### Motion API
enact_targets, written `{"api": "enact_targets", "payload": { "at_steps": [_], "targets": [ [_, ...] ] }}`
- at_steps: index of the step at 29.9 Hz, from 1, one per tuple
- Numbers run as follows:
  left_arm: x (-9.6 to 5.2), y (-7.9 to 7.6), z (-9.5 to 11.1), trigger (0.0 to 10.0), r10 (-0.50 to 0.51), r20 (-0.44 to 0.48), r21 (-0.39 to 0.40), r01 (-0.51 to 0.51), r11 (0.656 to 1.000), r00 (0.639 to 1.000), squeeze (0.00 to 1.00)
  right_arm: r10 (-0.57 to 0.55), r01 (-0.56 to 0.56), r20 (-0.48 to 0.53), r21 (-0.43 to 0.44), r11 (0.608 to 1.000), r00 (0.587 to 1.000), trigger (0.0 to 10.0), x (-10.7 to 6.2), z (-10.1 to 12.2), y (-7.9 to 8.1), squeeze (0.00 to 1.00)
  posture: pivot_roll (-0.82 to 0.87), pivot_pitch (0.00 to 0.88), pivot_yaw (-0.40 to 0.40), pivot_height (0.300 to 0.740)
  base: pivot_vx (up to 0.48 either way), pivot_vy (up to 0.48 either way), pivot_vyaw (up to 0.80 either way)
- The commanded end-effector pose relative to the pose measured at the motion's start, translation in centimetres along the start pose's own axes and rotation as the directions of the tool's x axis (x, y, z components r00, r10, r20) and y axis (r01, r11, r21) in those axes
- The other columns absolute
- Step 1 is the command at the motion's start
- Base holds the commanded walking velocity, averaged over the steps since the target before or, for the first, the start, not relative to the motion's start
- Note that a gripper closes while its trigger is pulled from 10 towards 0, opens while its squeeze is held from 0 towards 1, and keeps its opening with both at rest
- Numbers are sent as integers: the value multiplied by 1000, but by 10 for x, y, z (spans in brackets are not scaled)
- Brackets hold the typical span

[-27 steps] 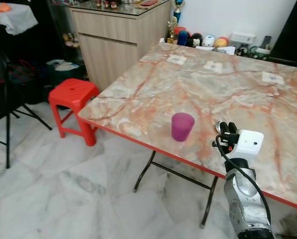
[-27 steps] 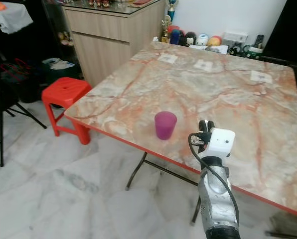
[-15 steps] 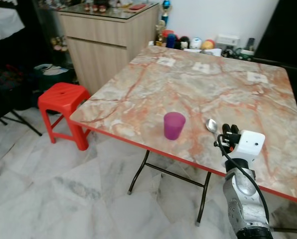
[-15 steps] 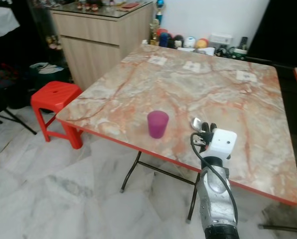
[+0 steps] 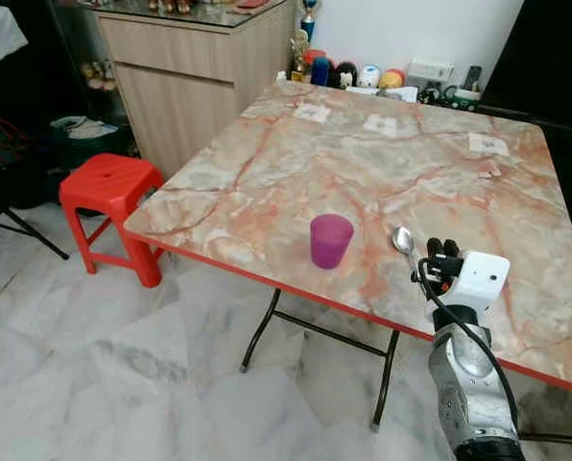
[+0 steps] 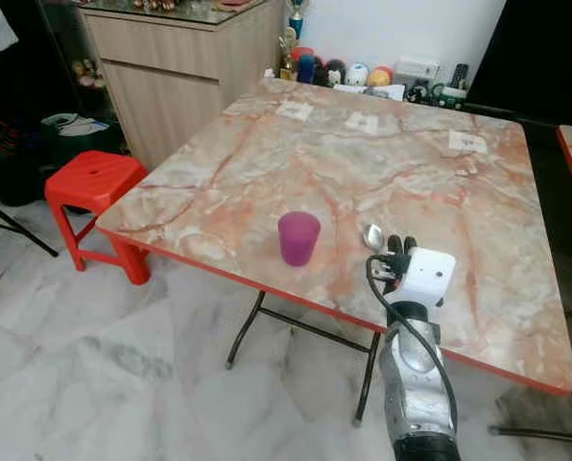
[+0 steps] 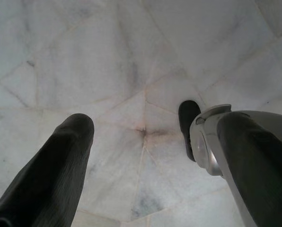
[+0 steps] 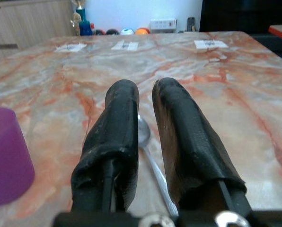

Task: Setting the table

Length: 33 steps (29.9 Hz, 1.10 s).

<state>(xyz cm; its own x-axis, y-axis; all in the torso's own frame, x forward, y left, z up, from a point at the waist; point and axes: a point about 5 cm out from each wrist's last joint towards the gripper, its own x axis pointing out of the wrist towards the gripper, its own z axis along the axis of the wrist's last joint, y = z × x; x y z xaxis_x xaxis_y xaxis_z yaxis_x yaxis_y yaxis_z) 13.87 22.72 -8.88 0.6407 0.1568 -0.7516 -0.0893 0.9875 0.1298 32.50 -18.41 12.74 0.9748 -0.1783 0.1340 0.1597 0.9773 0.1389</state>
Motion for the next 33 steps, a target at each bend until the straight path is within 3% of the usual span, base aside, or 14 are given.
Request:
{"api": "enact_targets", "payload": {
  "at_steps": [1,11,26,27,28,29,33],
  "targets": [
    [-1,0,-4,10000,-2,-15,-9,2,1000,1000,0,-9,9,8,2,1000,1000,10000,2,2,-1,0,19,86,-25,740,311,0,0],
    [-2,-1,-5,10000,-8,-14,-10,8,1000,1000,0,-29,29,17,1,1000,999,10000,3,4,-4,0,17,87,-27,740,304,0,0],
    [-2,0,-5,10000,-7,-17,-5,7,1000,1000,0,-32,32,-17,-28,999,999,10000,1,1,-7,0,18,87,-29,740,0,0,0],
    [-2,0,-5,10000,-8,-18,-5,8,1000,1000,0,-33,32,-26,-34,999,999,10000,1,-1,-8,573,18,87,-29,740,0,0,0],
    [-2,0,-5,10000,-8,-18,-5,8,1000,1000,0,-33,32,-26,-34,999,999,10000,1,-1,-8,573,18,87,-29,740,0,0,0],
    [-2,-1,-5,10000,-11,-19,-5,11,1000,1000,0,-23,19,-68,-61,998,997,10000,1,-5,-10,1000,14,89,-29,740,0,0,0],
    [-1,-1,-5,10000,-13,-17,-6,13,1000,1000,0,-20,8,-123,-101,995,992,10000,3,-11,-13,1000,15,89,-29,740,0,0,0]
  ]
}}
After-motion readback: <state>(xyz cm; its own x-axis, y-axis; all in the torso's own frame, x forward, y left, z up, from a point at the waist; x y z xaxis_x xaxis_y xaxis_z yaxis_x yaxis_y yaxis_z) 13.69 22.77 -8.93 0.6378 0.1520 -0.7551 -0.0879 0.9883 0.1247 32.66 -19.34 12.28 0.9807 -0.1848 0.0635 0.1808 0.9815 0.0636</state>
